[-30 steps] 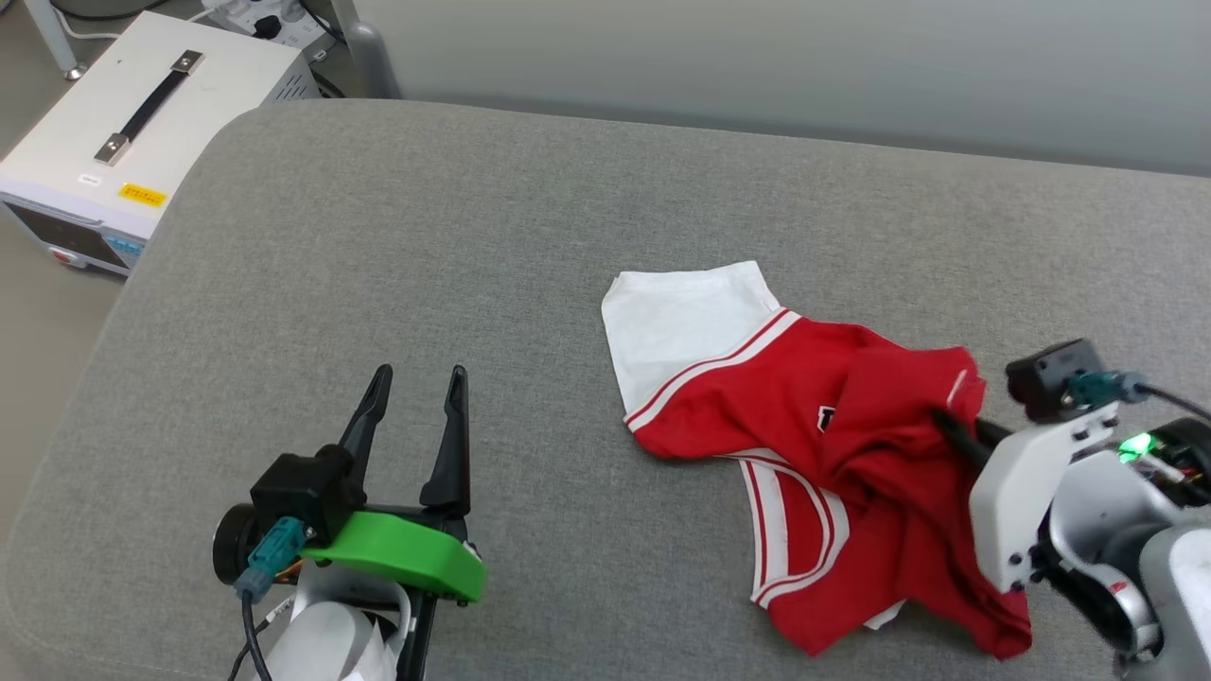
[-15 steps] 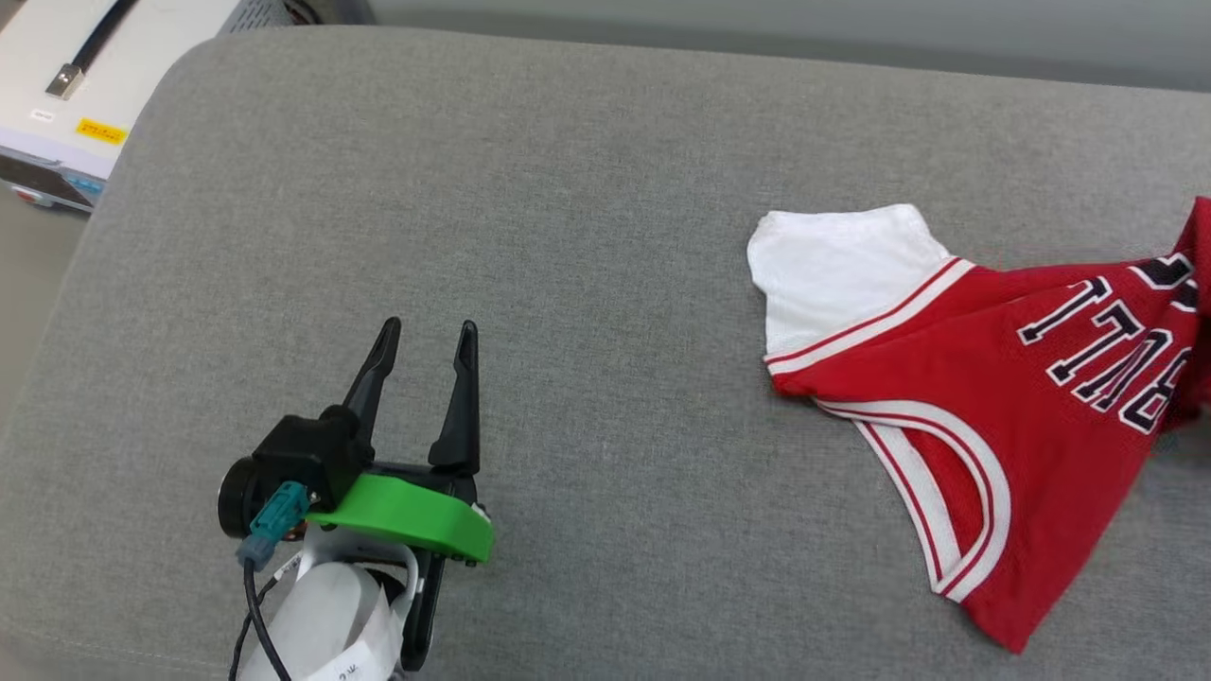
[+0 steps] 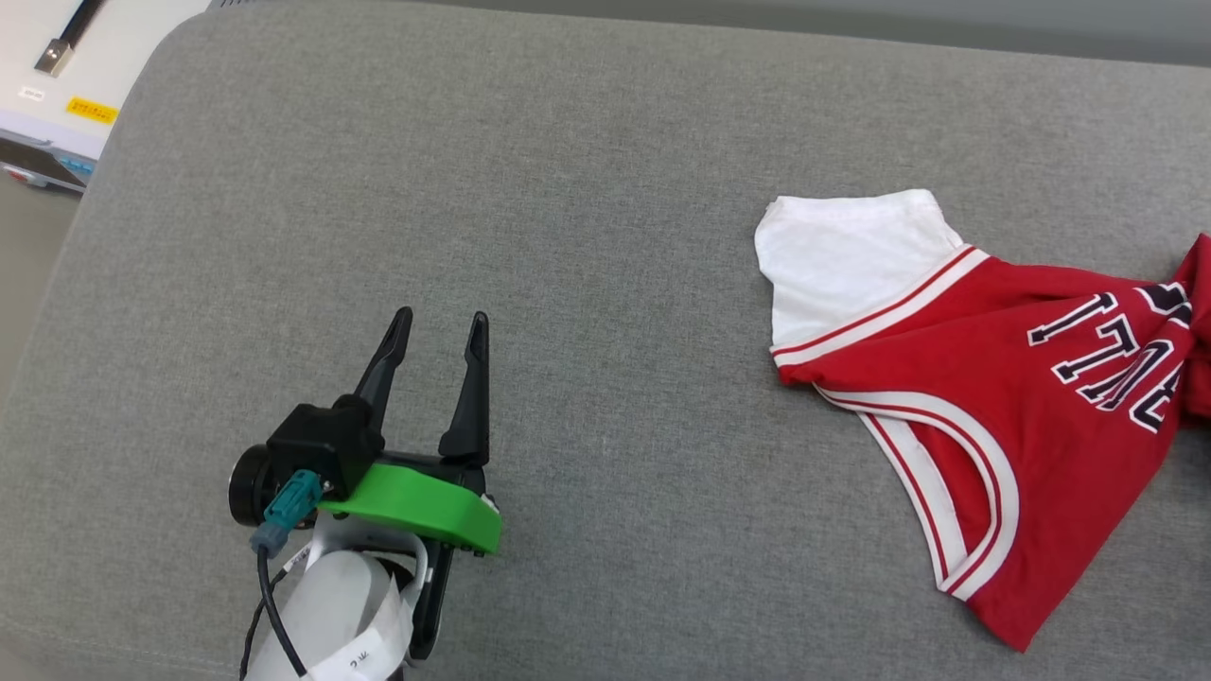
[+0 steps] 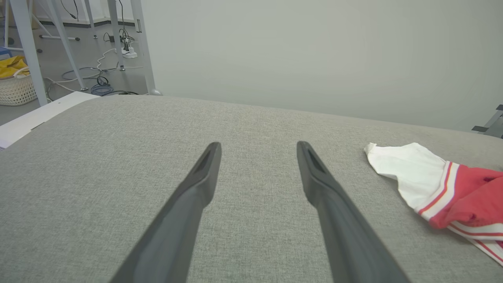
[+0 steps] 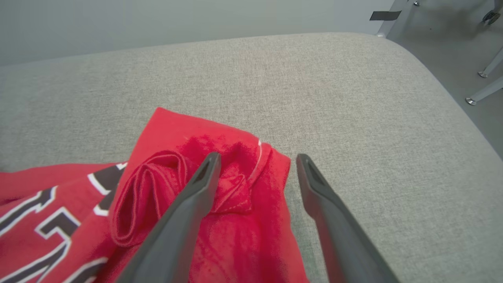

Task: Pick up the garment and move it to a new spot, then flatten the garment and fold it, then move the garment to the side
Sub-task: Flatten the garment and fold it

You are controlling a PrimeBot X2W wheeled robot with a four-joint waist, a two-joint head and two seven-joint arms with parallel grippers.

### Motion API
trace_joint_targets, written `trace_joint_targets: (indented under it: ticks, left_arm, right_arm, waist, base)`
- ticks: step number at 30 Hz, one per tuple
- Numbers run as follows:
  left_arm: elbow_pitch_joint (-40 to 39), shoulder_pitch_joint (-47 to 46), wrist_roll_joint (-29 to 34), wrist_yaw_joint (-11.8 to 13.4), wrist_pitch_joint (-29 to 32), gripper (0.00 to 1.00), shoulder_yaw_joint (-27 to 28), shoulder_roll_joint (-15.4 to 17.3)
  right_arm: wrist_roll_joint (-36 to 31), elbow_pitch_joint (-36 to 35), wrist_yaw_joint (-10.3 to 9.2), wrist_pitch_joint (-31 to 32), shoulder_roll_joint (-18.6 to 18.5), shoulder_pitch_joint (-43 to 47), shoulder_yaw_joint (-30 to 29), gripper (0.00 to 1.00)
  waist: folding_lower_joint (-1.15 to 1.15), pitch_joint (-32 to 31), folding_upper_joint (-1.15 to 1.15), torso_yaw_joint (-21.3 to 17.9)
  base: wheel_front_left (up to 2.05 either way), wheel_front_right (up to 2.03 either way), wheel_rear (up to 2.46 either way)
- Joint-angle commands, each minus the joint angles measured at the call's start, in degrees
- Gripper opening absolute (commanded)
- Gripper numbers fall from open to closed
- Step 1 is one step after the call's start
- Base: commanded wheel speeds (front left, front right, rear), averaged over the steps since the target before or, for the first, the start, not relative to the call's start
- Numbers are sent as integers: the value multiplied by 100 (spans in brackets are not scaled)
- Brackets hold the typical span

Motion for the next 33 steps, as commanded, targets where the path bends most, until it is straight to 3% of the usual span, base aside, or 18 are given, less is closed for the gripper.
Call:
trace_joint_targets:
  ticks: [1,7,12,21,33]
  left_arm:
    - [31,5,41,-41,-32,100,41,-8]
    - [134,244,62,-68,-32,100,94,35]
    - [161,511,35,-29,-20,100,115,100]
    - [66,917,-32,31,132,100,103,230]
    - [37,880,-23,78,347,100,5,300]
  right_arm:
    - [-45,60,-5,-268,21,32,-41,100]
    - [-305,-51,-5,-1400,268,449,-231,100]
    - [-514,-813,-5,-1695,770,1008,-124,100]
    - [-944,-2679,-5,-1548,1636,2209,199,100]
    - [-1279,-4691,-5,-925,2250,3577,640,100]
  waist:
    - [-1,-244,0,-100]
    - [-1,-742,0,-276]
    - [-1,-1115,0,-462]
    - [-1,-1511,0,-741]
    - [-1,-1583,0,-994]
  base:
    - [0,0,0]
    - [0,0,0]
    - [0,0,0]
    - [0,0,0]
    - [0,0,0]
